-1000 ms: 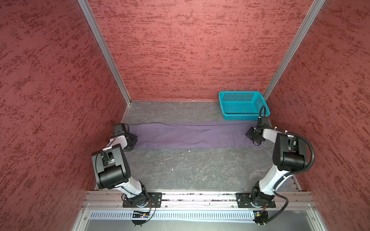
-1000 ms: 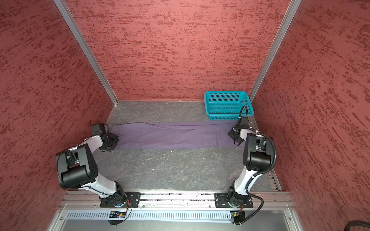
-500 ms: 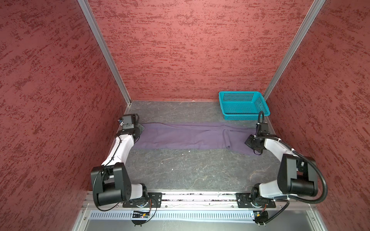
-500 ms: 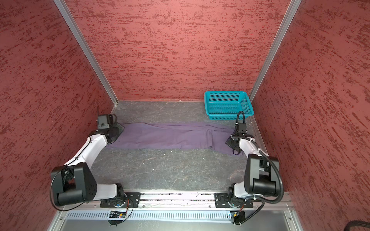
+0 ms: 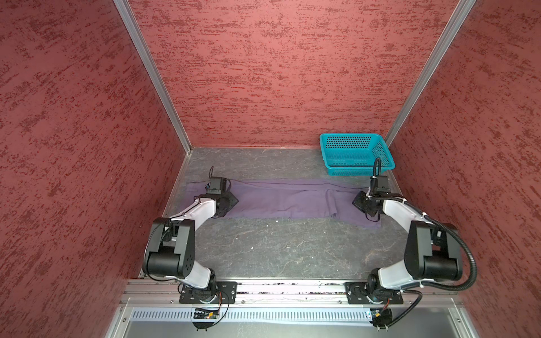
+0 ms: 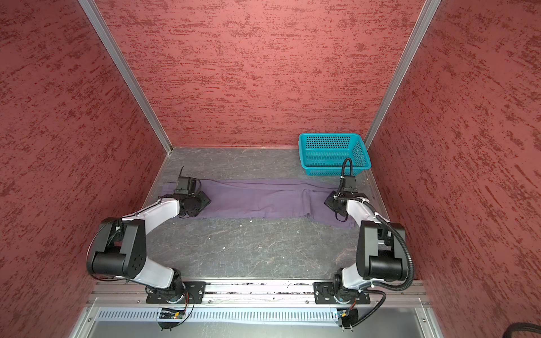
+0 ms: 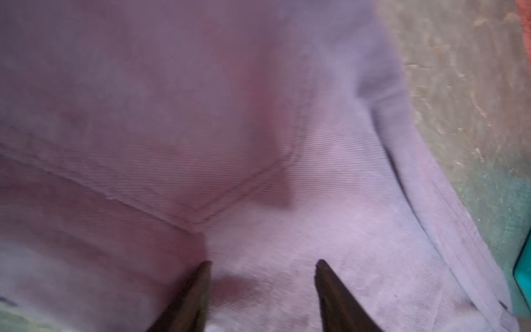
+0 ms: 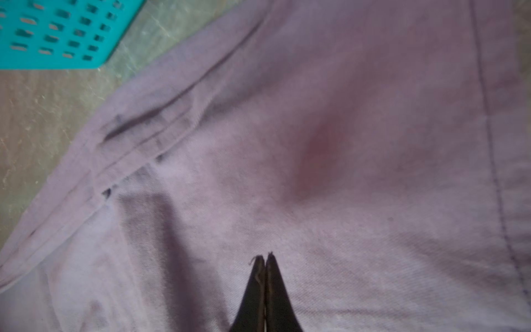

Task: Fold and stack the trousers
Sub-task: Smooth out the trousers at the center of the table.

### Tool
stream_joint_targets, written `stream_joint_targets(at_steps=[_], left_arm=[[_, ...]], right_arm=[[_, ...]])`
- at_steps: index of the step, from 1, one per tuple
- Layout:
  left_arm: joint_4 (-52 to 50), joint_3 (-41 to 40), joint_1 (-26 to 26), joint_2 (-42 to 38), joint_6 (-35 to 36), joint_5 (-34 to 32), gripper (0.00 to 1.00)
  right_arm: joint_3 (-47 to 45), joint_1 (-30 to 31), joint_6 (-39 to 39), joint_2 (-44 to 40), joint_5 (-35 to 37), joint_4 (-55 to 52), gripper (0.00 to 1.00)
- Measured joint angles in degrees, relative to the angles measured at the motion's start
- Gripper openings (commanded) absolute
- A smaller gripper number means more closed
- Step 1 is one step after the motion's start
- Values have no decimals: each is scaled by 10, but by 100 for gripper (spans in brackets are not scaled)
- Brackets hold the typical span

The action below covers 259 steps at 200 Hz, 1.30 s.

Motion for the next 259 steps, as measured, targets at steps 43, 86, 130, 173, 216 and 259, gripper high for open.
stream_joint_targets(at_steps=[43,86,130,173,216,259], left_arm=[[38,-41,109,-6,-3,42,46],[42,-75,251,-41,28,66,46],[22,-67,255,-46,46,71,48],[2,-11,144,-46,50,79,48],[-17,35,44,-45,44,66,48],[-17,83,-36,-2,33,65,39]], right_arm=[[-2,0,-7,12,-3,5,5],[-1,-1,-17,17,3,4,5],[-1,-3,-20,25,8,4,4],[22,-3,-12,24,3,1,4],[24,-2,-5,37,-19,28,5],[-12,-13,-1,67,-19,39,5]])
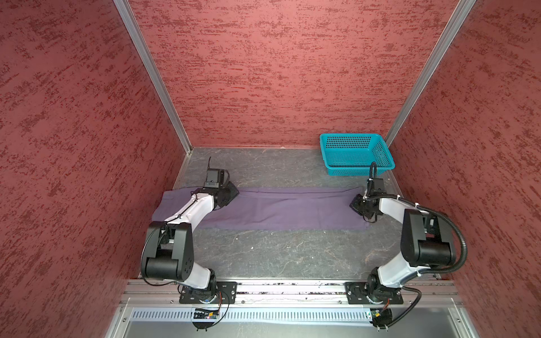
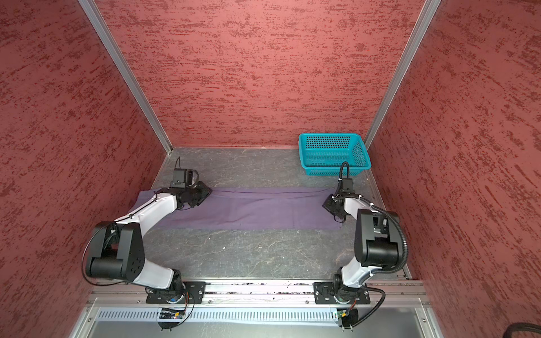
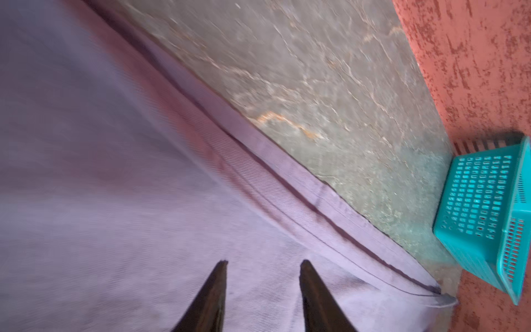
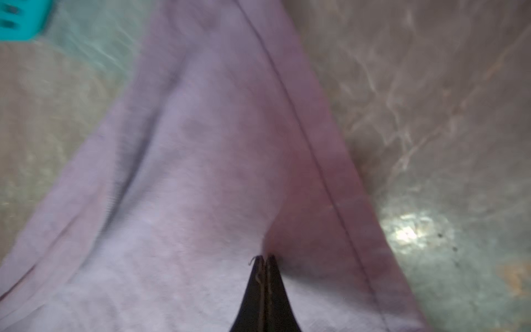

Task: Fold and stack the trousers
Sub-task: Smooth out the trousers at the center of the table.

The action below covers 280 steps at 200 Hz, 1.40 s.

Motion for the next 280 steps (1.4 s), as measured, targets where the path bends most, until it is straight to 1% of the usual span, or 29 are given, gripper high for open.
stream_joint_targets(at_steps=[38,81,107,141,164,186,195,206,213,226,235,247,264,280], left_arm=[[-1,12,-58,53,-11,1,38],[12,32,-105,96,-27,16,38],[23,65,-131,139,-30,31,37],[25,123,-153,186,-30,42,34],[24,141,-153,187,-32,44,35],[22,161,-155,185,-30,45,36],[15,171,-162,183,-26,45,37],[7,187,-175,179,-20,42,37],[4,199,-188,177,-15,41,38],[4,221,-219,175,-6,39,38],[5,237,-246,176,2,41,38],[5,263,-282,179,12,46,39],[10,313,-336,202,24,62,39],[22,359,-375,234,32,82,39]], right_arm=[[-22,-65,2,-11,-15,26,5],[-47,-157,2,-35,-21,34,5],[-52,-176,2,-43,-13,34,5],[-52,-176,2,-59,-15,33,7],[-52,-176,-2,-105,-11,19,17],[-52,-176,-18,-164,2,7,22],[-53,-176,-23,-188,11,4,24],[-58,-176,-29,-211,23,2,29],[-64,-176,-30,-221,30,0,32],[-78,-176,-30,-233,43,-6,40],[-90,-176,-28,-236,53,-12,43],[-107,-176,-28,-236,64,-24,51],[-122,-176,-26,-236,71,-46,57],[-126,-176,-26,-236,72,-64,64]])
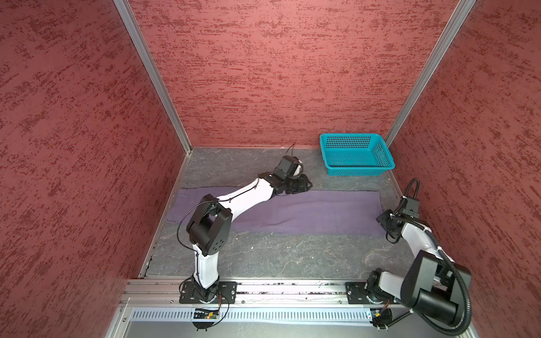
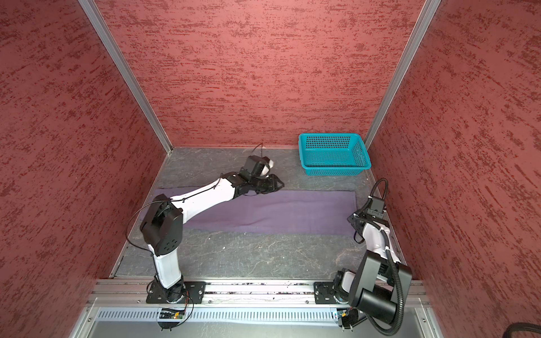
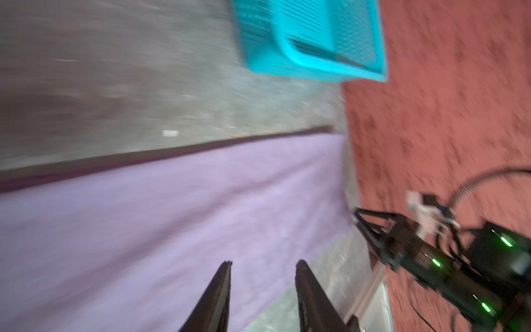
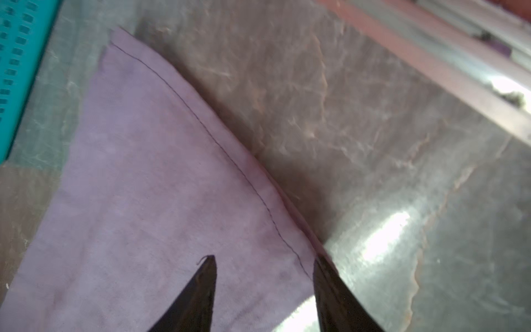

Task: Fold and stack the trousers
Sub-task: Smooth out the trousers at the center of the table, then fold the trousers at the center of the table.

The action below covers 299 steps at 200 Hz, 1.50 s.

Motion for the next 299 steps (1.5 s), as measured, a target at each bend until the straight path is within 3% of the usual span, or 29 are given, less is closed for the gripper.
stream_joint_targets(at_steps=[50,138,185,201,214,299], left_arm=[[-25,156,-87,149,27,60,40],[-146,360,-145,341,66,134,40],[-162,366,-131,357,68,148,40],[-159,365,-125,357,65,153,40],[-155,363,-119,357,63,159,40],[-138,357,-93,376,49,195,39]], right_arm=[[-7,0,14,0,-11,-23,70],[-28,0,55,35,-28,-5,50],[-30,0,76,63,-48,56,29],[-28,0,79,76,-53,76,16],[-26,0,81,89,-61,90,0],[9,0,84,89,-61,47,0]])
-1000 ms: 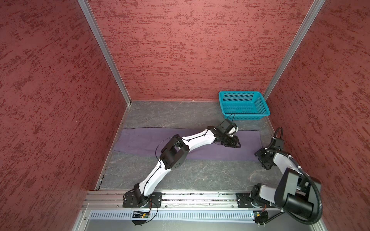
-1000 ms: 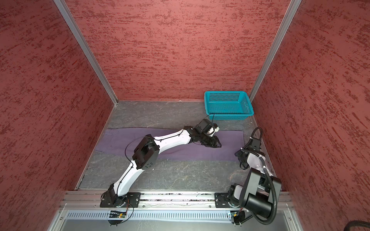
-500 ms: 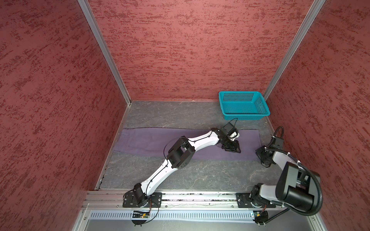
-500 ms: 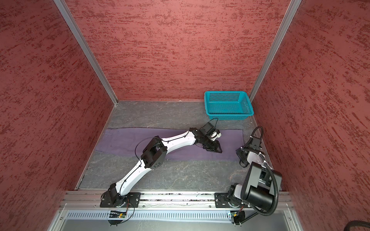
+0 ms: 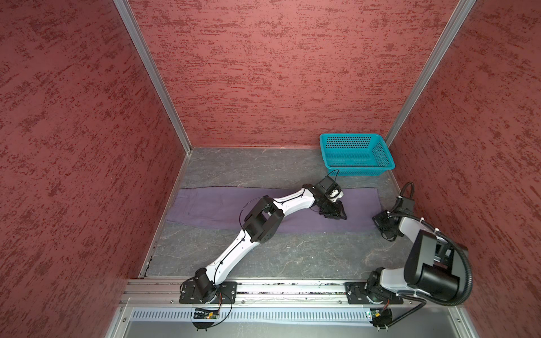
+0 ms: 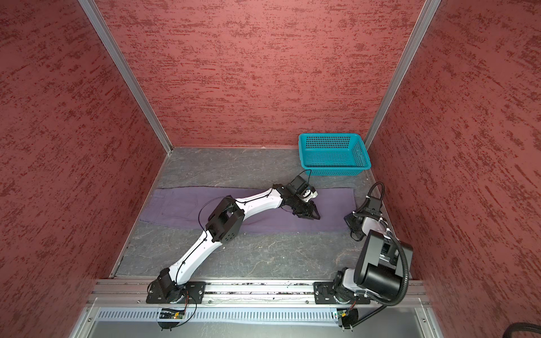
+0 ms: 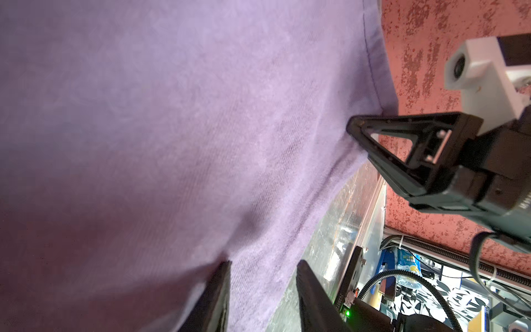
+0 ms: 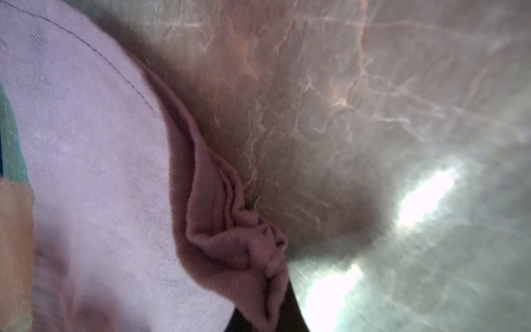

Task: Fold and stack the trousers
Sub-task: Fold the trousers at the center of the table.

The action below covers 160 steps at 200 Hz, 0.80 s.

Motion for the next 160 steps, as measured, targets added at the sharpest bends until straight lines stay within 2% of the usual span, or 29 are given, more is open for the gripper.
stream_joint_targets(at_steps=[34,68,107,160], left_arm=[[24,-20,8,-3,-17,11,38],[82,-123,40,-58,-58,22,34],[141,-243,112,-165,-101,-2,31],[226,-413,174,-334,-153,-54,29]], right_arm=[[26,5,-4,-58,-5,-18,0],[33,23,-13,-130,-9,-19,0],[49,73,-35,-176,5,-14,0],[66,190,-60,-181,43,2,0]])
